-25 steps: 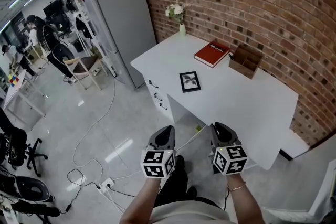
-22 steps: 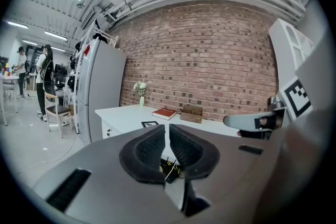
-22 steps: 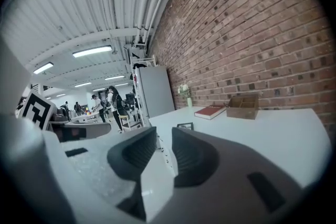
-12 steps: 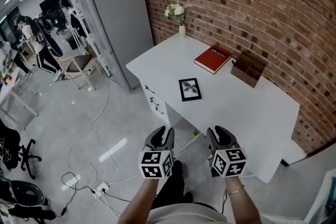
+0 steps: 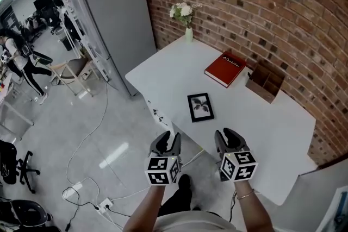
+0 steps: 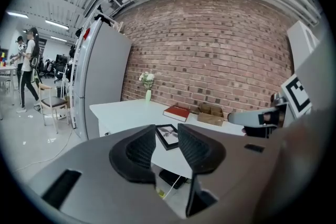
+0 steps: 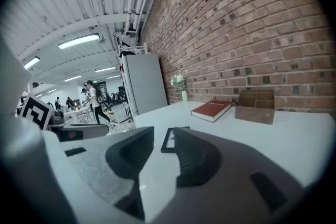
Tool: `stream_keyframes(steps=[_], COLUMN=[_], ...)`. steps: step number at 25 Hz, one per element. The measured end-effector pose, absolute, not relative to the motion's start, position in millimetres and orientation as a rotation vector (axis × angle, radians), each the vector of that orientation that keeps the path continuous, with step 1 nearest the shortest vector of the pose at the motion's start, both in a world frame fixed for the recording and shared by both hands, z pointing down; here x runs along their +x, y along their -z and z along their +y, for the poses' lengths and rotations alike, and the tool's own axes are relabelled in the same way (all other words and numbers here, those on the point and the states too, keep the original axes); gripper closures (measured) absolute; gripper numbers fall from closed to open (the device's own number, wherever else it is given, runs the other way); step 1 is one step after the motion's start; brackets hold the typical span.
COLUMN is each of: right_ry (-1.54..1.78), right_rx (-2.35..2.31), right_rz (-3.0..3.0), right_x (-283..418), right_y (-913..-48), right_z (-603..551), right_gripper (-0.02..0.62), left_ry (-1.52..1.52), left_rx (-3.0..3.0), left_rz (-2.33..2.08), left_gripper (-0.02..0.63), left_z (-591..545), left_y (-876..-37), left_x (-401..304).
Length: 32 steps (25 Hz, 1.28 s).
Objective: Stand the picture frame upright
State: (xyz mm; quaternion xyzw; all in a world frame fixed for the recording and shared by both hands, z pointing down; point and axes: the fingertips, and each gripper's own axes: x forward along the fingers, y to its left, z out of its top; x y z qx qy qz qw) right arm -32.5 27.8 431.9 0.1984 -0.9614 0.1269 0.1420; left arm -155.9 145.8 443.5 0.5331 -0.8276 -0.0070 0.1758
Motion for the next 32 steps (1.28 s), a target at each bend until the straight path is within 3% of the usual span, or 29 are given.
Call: stream_keyframes(steps=[16, 32], right_ry=[-0.395, -0.38], right_rx=[0.703, 0.661], right_rz=[-2.714, -2.671], right_x=[-111, -146], right_y=[-442, -463], right_z=[-34, -64], right_gripper=[0.489, 0.489], left_ry=[0.01, -0.046], left_rx=[1.589, 1.568], left_rz=[-2.281, -2.234], left_gripper=[0.485, 0.477], left_z=[77, 48], left_y=[-445, -470], left_x=[-241, -263])
